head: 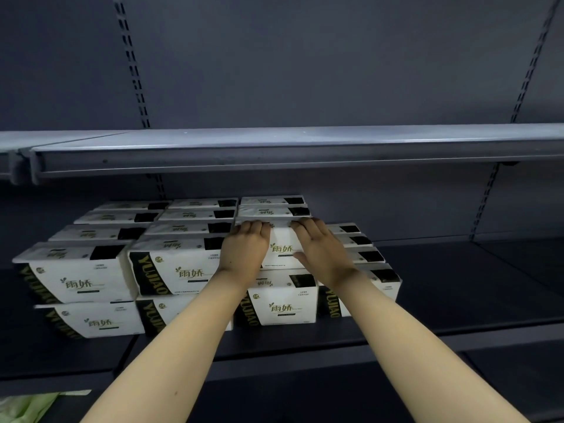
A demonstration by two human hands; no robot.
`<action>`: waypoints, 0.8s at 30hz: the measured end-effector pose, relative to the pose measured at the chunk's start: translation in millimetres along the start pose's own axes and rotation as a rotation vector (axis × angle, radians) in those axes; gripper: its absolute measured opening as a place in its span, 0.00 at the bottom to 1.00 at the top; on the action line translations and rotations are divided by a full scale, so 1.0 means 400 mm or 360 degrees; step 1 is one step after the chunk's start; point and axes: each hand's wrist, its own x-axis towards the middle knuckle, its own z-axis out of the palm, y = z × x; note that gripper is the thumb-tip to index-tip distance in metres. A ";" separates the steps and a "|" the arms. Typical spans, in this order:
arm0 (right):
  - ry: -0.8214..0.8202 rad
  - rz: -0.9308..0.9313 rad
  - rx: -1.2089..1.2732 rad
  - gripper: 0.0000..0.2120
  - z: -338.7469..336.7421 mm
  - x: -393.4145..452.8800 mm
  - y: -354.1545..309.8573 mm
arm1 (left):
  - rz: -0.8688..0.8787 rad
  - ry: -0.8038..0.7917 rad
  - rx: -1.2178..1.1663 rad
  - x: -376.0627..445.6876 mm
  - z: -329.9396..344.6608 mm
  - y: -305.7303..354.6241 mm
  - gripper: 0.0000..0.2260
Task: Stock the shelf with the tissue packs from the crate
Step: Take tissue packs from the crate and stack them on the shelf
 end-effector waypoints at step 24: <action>-0.0044 0.0197 -0.0213 0.30 -0.013 0.013 -0.034 | -0.0179 -0.0616 0.0284 0.052 -0.058 0.031 0.22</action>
